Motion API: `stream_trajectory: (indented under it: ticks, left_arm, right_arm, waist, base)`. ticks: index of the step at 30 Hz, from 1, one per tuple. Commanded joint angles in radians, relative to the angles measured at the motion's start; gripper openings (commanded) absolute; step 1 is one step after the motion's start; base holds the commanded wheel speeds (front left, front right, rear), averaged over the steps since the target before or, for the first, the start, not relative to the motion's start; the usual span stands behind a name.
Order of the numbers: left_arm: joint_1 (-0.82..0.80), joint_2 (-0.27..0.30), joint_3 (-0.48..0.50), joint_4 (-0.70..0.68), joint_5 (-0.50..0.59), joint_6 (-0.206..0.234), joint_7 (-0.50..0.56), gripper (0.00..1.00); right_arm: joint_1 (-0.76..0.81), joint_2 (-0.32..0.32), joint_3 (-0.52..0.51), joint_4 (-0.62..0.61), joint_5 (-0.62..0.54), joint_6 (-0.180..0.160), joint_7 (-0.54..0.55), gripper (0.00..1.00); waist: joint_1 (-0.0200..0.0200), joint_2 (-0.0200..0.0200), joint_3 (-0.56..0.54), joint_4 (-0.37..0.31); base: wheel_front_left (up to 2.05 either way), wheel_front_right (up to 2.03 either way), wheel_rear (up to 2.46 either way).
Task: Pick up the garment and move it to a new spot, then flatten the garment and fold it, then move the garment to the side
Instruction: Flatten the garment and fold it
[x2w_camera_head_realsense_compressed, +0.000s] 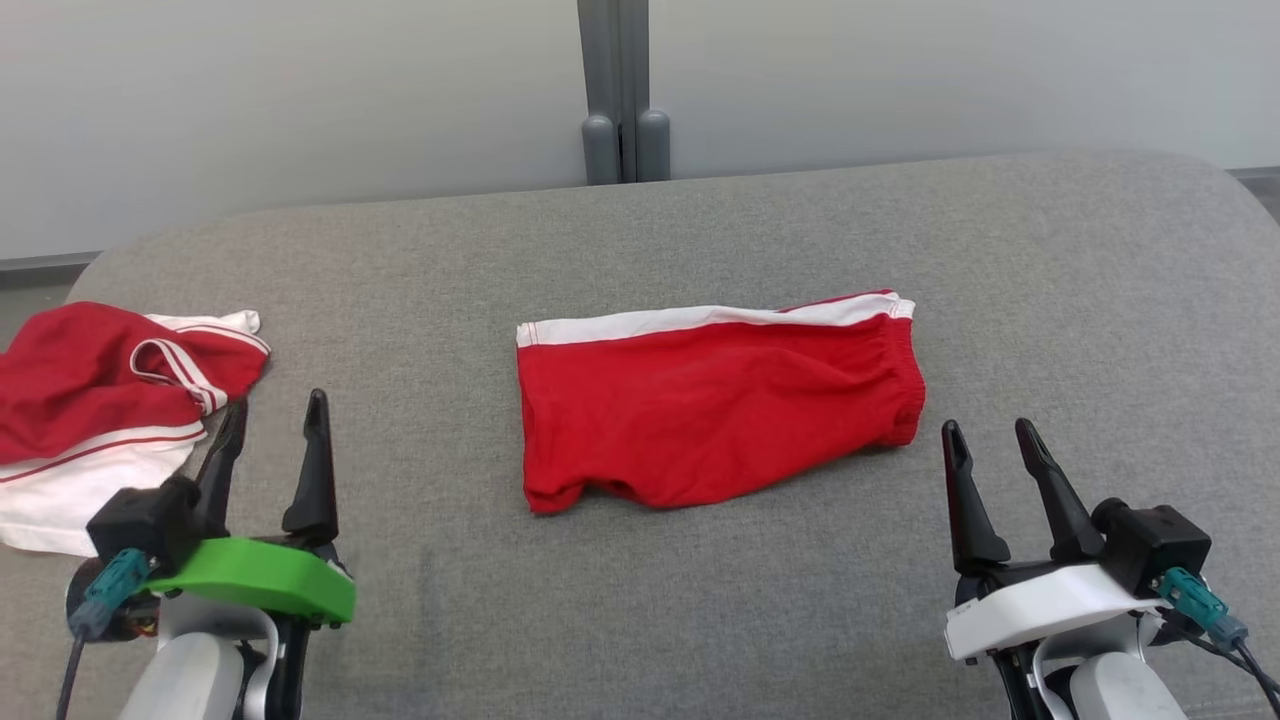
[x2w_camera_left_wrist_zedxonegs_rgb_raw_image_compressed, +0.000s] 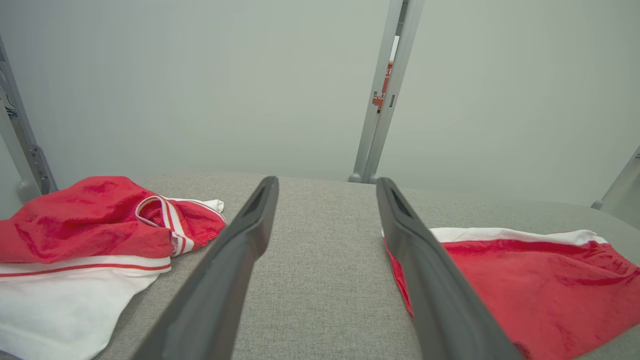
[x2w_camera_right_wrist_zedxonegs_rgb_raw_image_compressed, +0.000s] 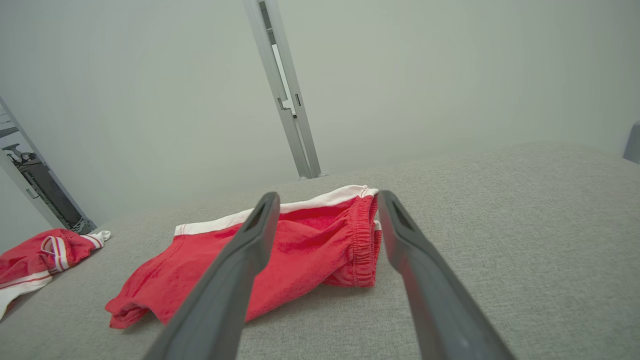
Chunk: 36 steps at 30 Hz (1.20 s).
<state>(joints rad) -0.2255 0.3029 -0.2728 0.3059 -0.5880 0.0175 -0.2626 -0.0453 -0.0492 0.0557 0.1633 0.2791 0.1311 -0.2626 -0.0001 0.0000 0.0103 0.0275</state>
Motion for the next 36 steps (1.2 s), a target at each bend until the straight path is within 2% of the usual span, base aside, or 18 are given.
stream_trajectory:
  ticks: [1,9,18,27,36]
  left_arm:
    - [0.036,0.001,0.029,-0.017,0.026,-0.006,-0.003,1.00]
    - [0.149,0.012,0.131,-0.079,0.108,-0.022,-0.003,1.00]
    - [0.235,-0.001,0.151,-0.111,0.181,-0.008,-0.003,1.00]
    - [0.282,-0.034,0.202,-0.145,0.199,0.007,-0.003,1.00]
    - [0.300,-0.059,0.240,-0.158,0.229,-0.013,-0.003,1.00]
  right_arm:
    - [0.015,-0.002,-0.002,-0.004,-0.007,-0.001,-0.001,1.00]
    - [0.028,-0.003,-0.006,-0.002,-0.012,-0.001,0.002,1.00]
    - [0.051,-0.003,-0.016,-0.010,-0.022,-0.001,0.015,1.00]
    - [0.084,-0.002,-0.030,-0.008,-0.009,-0.001,0.021,1.00]
    - [0.081,-0.002,-0.031,-0.005,-0.014,-0.001,0.031,1.00]
  waist:
    - [0.0001,0.0000,-0.009,0.007]
    - [0.0001,0.0000,-0.023,0.015]
    - [0.0001,0.0000,-0.035,0.016]
    - [0.0001,0.0000,-0.043,0.020]
    - [0.0001,0.0000,-0.047,0.024]
  base:
    - [0.00,0.00,0.00]
    - [0.00,0.00,0.00]
    - [0.00,0.00,0.00]
    - [0.00,0.00,0.00]
    - [0.00,0.00,0.00]
